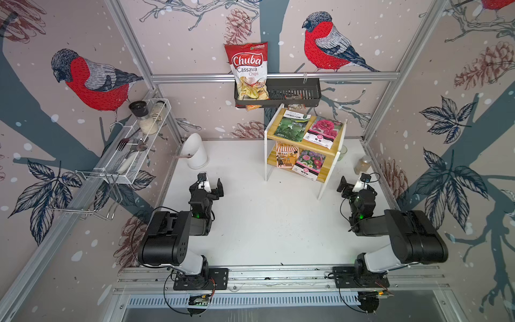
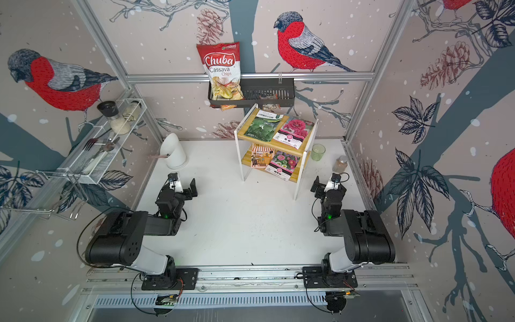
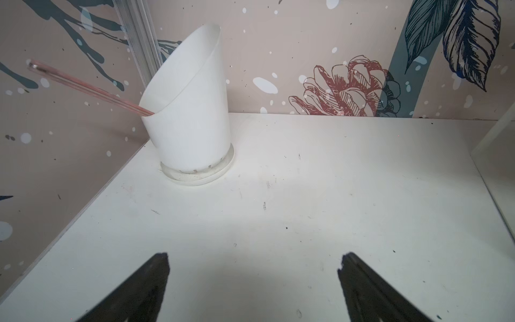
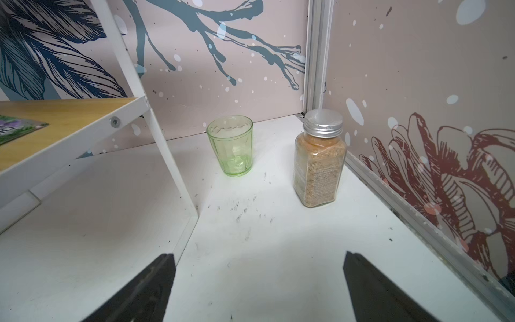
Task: Take the seed bag off the shelf
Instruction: Pick up the seed packet from the shelf.
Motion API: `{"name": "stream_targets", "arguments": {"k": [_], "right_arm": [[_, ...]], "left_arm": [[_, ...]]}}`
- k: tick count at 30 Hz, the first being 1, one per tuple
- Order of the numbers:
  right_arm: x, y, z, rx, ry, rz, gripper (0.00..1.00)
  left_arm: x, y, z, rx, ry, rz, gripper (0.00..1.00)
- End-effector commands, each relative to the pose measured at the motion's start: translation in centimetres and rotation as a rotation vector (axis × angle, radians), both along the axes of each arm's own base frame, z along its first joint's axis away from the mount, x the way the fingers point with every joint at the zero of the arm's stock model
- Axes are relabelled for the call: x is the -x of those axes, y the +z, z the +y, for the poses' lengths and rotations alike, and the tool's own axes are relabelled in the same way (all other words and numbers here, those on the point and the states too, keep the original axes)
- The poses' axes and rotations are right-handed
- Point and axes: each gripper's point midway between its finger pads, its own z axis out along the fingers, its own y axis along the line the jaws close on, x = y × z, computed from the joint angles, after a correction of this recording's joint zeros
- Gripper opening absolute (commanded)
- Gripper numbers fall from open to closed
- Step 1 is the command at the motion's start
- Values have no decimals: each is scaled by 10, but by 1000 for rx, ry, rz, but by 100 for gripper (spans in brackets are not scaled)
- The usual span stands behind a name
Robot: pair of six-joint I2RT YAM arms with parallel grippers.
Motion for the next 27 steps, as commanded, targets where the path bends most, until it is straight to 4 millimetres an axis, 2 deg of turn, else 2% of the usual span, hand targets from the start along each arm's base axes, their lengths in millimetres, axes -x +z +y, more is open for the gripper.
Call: {"name": "stream_targets", "arguments": {"k": [1, 12, 14, 15, 17, 19, 21, 24, 27], "right_arm": [[-1, 7, 1, 3, 5, -28, 100], [-2, 7, 1, 1, 9, -27, 100], [-1, 8, 0, 2, 5, -30, 100], [1, 11, -5, 6, -41, -41, 100], [7, 24, -17, 29, -178, -67, 100], [-2, 23, -18, 15, -247, 62, 100], [-9, 21, -16, -46, -284, 198, 100], [-3, 22, -14, -143, -362, 316, 100], [7, 26, -2, -244, -362, 368, 100]], "left_arm": [[-3, 9, -2, -3, -13, -34, 98], [-3, 9, -1, 0, -14, -33, 99], [-2, 10, -2, 10, -23, -38, 96], [-3, 13, 1, 13, -10, -47, 96], [-14, 25, 7, 20, 25, -13, 96], [-27, 35, 13, 84, 85, 120, 96], [-29, 50, 9, 168, 95, 189, 95], [-23, 84, -8, 336, 77, 240, 94], [-10, 122, -38, 530, 3, 249, 95]]}}
